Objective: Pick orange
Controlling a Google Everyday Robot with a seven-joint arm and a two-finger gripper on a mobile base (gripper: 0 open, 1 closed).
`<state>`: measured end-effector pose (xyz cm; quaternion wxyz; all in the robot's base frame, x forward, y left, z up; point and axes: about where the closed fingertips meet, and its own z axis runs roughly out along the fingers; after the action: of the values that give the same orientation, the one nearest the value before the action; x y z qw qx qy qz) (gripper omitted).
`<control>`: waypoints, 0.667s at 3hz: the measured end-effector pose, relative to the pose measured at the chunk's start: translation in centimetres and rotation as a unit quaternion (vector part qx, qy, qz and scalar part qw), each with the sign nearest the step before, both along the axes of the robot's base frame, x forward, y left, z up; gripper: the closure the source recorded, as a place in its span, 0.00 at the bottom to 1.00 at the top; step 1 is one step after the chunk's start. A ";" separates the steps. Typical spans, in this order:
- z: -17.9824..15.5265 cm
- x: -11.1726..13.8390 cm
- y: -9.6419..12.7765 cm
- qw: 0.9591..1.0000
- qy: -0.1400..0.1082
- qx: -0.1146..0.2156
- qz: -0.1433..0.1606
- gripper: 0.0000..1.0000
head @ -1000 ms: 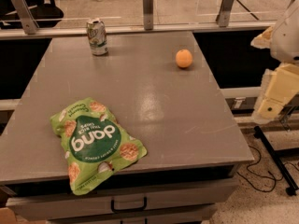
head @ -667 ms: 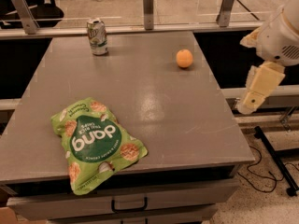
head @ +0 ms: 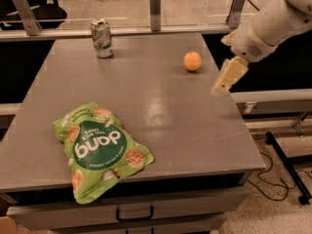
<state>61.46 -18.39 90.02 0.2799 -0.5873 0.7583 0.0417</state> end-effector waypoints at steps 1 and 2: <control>-1.6 5.0 1.9 0.999 -0.007 0.036 -0.005 0.00; -3.3 9.4 3.1 0.997 -0.005 0.067 -0.025 0.00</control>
Offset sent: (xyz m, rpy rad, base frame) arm 0.1463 0.0413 -0.0466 0.2064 -0.0117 -0.1053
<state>70.87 -15.26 86.74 0.3233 -0.5487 0.7666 0.0822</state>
